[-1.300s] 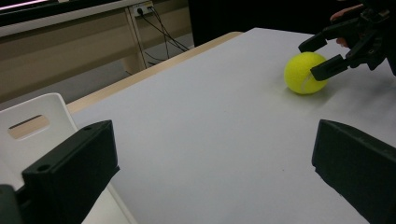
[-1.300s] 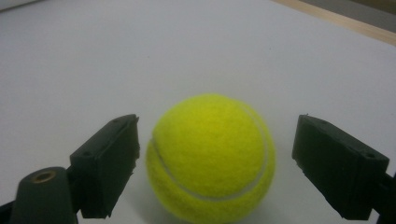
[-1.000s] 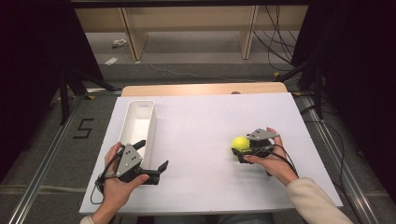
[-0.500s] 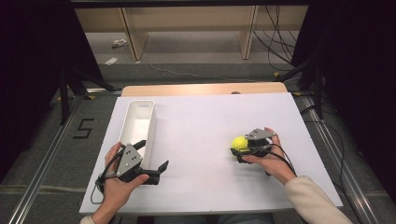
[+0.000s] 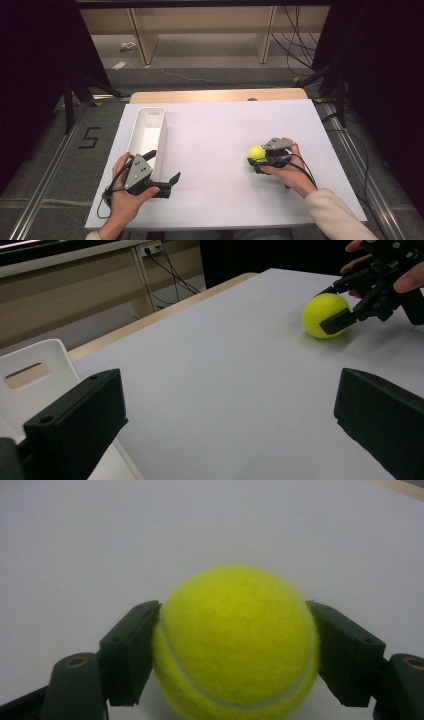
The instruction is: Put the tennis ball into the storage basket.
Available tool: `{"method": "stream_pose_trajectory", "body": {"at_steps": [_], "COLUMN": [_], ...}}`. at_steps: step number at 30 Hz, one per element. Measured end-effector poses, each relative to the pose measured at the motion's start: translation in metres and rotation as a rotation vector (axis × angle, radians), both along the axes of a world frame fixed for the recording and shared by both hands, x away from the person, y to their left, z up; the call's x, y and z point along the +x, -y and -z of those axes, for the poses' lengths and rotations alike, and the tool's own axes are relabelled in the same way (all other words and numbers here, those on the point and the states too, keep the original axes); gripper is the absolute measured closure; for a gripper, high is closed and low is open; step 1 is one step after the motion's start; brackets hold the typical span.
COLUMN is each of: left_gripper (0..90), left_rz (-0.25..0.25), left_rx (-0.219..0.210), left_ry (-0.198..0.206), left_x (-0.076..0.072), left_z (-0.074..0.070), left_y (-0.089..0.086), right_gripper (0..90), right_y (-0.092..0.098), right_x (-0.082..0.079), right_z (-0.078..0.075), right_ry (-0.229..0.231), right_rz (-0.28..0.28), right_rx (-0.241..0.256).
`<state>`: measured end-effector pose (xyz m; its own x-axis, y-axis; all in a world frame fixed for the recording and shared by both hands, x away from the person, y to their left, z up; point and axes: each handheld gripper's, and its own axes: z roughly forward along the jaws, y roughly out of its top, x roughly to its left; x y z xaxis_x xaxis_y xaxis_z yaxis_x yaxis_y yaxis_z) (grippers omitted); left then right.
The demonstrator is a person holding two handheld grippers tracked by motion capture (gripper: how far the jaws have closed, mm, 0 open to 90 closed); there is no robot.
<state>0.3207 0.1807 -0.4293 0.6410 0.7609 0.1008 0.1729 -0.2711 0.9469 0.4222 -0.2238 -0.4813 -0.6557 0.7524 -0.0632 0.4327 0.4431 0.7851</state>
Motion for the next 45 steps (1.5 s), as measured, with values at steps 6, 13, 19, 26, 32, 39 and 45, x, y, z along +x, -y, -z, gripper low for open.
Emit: {"method": "stream_pose_trajectory", "body": {"at_steps": [6, 13, 19, 26, 32, 39, 45], "left_gripper": [0.0, 0.0, 0.0, 0.0, 0.0, 0.0, 0.0], "left_rz": [0.000, 0.001, 0.002, 0.002, 0.002, 0.007, 0.007], "left_rx": [-0.001, 0.000, 0.000, -0.001, -0.001, 0.004, 0.003], "left_ry": [0.000, -0.001, 0.001, 0.002, 0.003, 0.007, 0.007], "left_x": [0.000, 0.000, 0.000, 0.000, 0.000, -0.001, -0.001], "left_z": [0.000, 0.000, 0.000, 0.000, 0.000, -0.001, -0.001], "left_y": [0.000, 0.000, -0.001, 0.000, 0.000, 0.000, 0.001], "right_gripper": [26.1, 26.2, 26.3, 26.3, 26.4, 26.4, 26.4], "right_y": [0.001, 0.001, 0.002, 0.002, 0.003, 0.005, 0.006], "right_x": [0.000, -0.001, -0.001, -0.002, -0.002, -0.002, -0.001], "right_z": [-0.004, -0.008, -0.011, -0.016, -0.021, -0.026, -0.029], "right_ry": [0.005, 0.019, 0.025, 0.029, 0.047, 0.052, 0.054], "right_rz": [0.004, 0.004, 0.005, 0.009, 0.018, 0.027, 0.029], "right_rx": [0.014, 0.024, 0.040, 0.057, 0.068, 0.081, 0.088]}}
